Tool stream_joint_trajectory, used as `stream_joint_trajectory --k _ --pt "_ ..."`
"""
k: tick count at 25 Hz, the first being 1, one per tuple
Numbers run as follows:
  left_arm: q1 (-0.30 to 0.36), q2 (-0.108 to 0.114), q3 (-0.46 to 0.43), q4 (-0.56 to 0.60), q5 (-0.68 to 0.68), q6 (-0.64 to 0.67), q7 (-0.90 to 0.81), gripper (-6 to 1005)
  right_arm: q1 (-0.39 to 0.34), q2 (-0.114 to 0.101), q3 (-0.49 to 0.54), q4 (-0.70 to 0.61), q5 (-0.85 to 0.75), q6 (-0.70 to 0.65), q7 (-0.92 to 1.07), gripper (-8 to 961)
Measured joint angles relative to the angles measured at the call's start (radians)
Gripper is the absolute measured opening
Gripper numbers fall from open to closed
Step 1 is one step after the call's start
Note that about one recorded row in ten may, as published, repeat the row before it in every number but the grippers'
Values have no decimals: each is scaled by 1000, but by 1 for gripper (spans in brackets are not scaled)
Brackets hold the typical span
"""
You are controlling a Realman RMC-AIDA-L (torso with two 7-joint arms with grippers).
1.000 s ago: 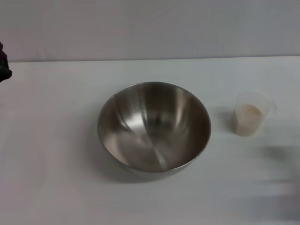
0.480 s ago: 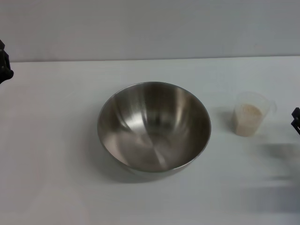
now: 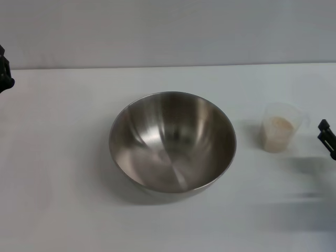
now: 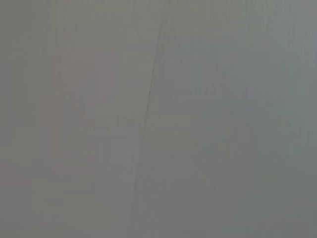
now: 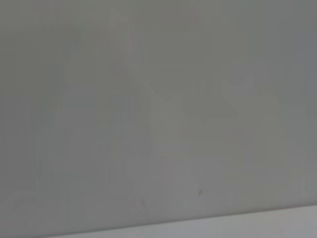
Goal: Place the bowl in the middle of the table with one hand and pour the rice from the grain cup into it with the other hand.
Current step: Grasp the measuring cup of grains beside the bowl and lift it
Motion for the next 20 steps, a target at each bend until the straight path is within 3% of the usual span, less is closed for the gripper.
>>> stream_joint_trajectory --k 20 --pt "7 0 11 0 0 35 -1 208 8 0 0 -4 -49 46 -12 815"
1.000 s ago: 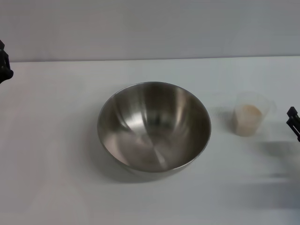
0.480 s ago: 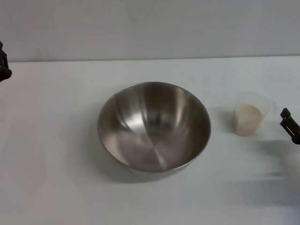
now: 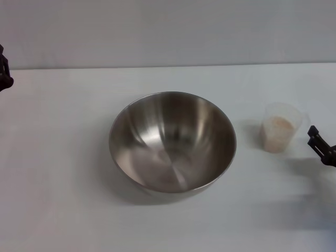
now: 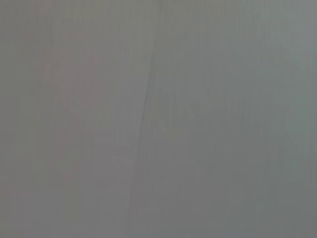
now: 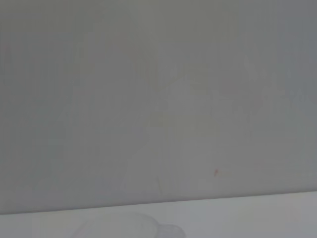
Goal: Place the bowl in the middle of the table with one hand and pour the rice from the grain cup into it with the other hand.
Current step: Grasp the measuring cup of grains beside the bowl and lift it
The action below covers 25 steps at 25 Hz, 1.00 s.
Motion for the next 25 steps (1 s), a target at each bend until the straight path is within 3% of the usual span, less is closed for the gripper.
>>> stream_joint_trajectory --k 25 --pt "0 0 0 0 0 14 0 209 24 0 0 -42 -16 96 -17 815"
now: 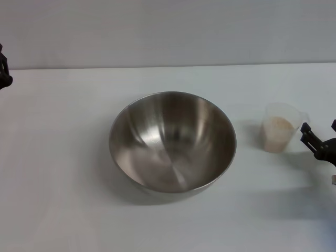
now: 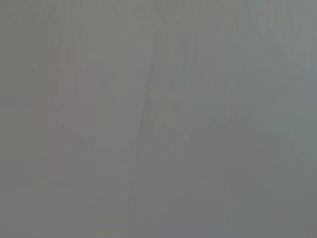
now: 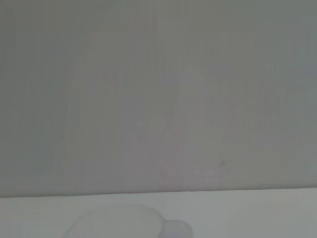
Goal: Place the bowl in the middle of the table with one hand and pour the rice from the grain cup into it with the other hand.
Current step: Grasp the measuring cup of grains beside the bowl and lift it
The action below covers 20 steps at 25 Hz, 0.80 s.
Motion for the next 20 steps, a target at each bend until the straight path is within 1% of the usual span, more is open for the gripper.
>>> stream_joint_trajectory --k 20 --pt "3 -1 14 0 0 26 -2 208 14 0 2 -12 0 3 -6 814"
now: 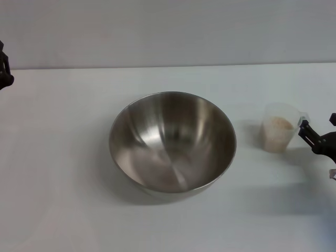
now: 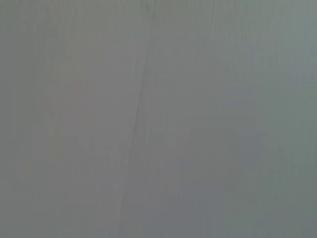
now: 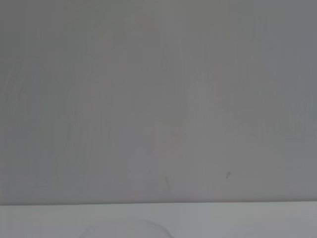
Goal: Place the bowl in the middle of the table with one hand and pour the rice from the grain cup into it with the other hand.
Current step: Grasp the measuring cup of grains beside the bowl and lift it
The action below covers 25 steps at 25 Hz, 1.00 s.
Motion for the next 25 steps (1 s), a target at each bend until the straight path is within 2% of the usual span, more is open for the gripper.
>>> stream_joint_trajectory --k 10,18,23,25 --pt "0 0 2 -1 0 8 -1 208 3 0 -1 -13 0 27 0 814" --pt "0 0 2 -2 0 17 -2 209 20 0 -2 -12 0 39 0 545" --pt "0 0 2 -2 -1 18 -2 209 24 0 -3 -10 -10 39 0 437" --pt "0 0 2 -2 -1 19 -2 209 24 0 -3 -10 -10 39 0 428"
